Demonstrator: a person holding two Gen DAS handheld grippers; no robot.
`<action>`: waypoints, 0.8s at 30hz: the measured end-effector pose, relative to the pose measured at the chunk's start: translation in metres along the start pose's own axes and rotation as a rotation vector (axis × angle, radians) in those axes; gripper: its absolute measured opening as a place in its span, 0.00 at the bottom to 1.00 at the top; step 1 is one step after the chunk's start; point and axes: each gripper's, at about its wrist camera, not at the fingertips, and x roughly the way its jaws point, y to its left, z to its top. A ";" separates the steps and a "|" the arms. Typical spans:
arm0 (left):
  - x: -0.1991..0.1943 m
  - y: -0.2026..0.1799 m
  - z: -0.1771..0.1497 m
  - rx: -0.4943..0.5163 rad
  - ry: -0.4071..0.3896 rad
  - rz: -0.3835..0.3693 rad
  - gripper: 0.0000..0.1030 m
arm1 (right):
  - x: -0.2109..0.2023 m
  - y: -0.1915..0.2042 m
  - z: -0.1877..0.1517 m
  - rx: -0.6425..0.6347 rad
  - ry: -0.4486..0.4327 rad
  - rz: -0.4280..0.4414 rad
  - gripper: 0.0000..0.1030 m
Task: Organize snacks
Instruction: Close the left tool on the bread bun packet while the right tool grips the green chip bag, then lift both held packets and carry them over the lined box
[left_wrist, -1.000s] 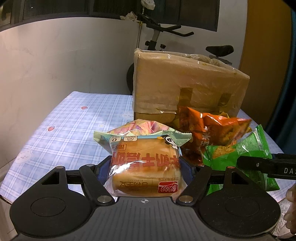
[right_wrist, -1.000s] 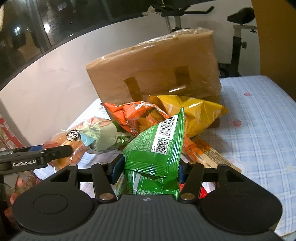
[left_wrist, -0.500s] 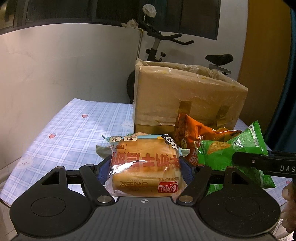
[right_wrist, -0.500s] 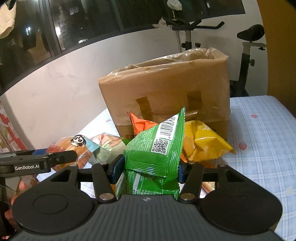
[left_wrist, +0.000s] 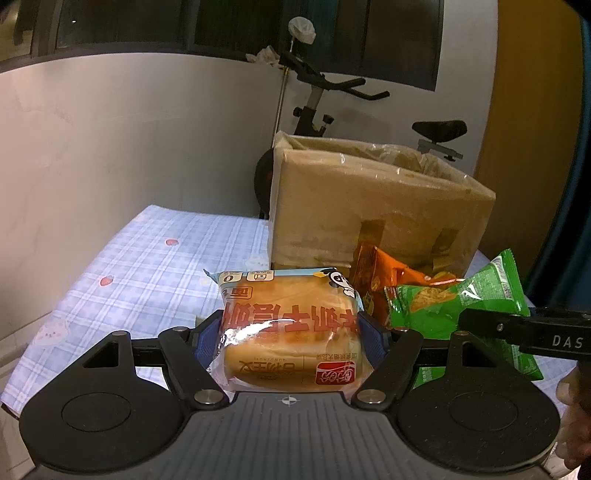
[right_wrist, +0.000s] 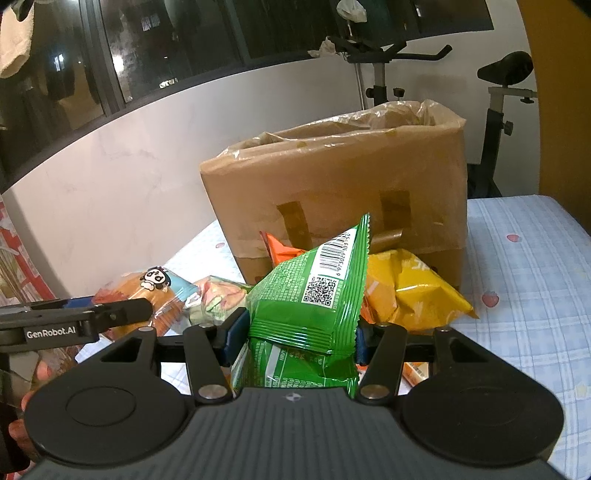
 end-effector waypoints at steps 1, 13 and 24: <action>0.000 0.000 0.001 0.001 -0.004 0.000 0.74 | 0.000 0.000 0.001 0.001 -0.002 0.001 0.55; 0.001 0.000 0.012 0.008 -0.032 0.002 0.74 | 0.003 0.000 0.009 -0.002 -0.024 -0.001 0.55; 0.003 0.000 0.017 0.008 -0.047 0.002 0.74 | 0.003 -0.006 0.020 -0.001 -0.057 -0.013 0.55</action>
